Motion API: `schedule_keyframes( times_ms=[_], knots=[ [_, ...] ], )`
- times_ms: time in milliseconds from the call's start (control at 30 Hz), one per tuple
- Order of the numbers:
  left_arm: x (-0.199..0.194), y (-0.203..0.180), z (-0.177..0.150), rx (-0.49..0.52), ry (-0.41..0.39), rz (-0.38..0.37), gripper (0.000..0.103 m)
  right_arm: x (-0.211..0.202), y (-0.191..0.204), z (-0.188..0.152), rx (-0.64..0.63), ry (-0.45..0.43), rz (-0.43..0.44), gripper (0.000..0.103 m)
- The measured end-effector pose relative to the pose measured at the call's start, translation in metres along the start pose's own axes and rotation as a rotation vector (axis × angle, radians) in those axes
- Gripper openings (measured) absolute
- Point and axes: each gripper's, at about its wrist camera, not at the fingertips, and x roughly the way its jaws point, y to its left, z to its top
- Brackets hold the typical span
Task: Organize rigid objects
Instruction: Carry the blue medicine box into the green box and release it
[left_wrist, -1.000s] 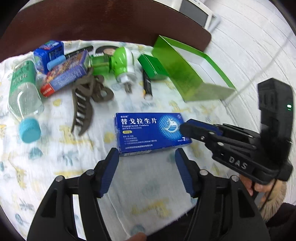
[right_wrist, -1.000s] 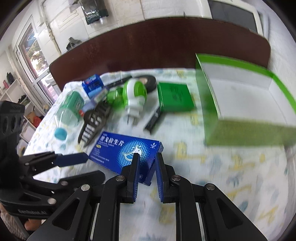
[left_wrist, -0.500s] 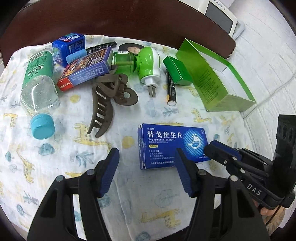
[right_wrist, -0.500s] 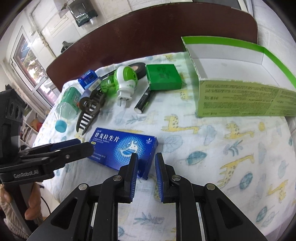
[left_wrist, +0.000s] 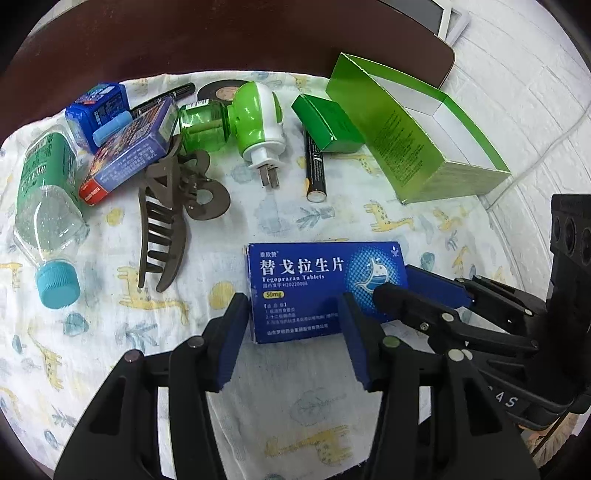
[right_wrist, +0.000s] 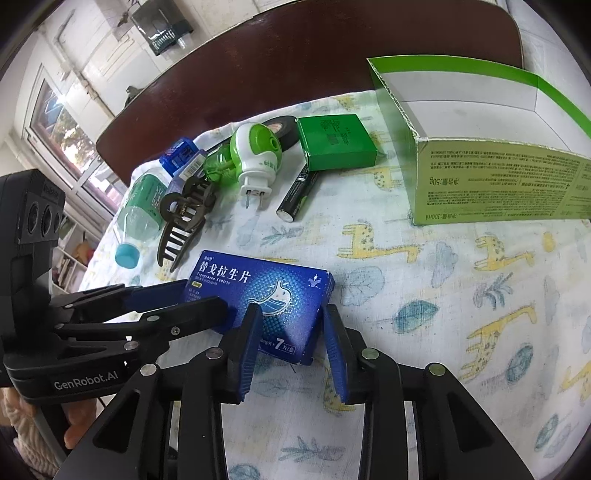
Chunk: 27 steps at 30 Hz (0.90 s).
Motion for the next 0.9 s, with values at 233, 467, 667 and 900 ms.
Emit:
schedule_keyframes(
  times_ms=[233,467,667,900],
  knots=[
    [-0.030,-0.034,0.018,0.115,-0.111,0.031,0.046,-0.035,0.001,0.014,-0.054,-0.138,-0.047,0.034],
    [-0.050,-0.080,0.062,0.223,-0.227,0.029,0.047,-0.087,-0.023,0.044,-0.039,-0.310,-0.083,0.034],
    [-0.034,-0.115,0.101,0.255,-0.227,-0.025,0.046,-0.113,-0.062,0.062,0.016,-0.389,-0.124,0.034],
    [-0.003,-0.144,0.132,0.284,-0.184,-0.025,0.046,-0.109,-0.106,0.079,0.088,-0.386,-0.131,0.034]
  ],
)
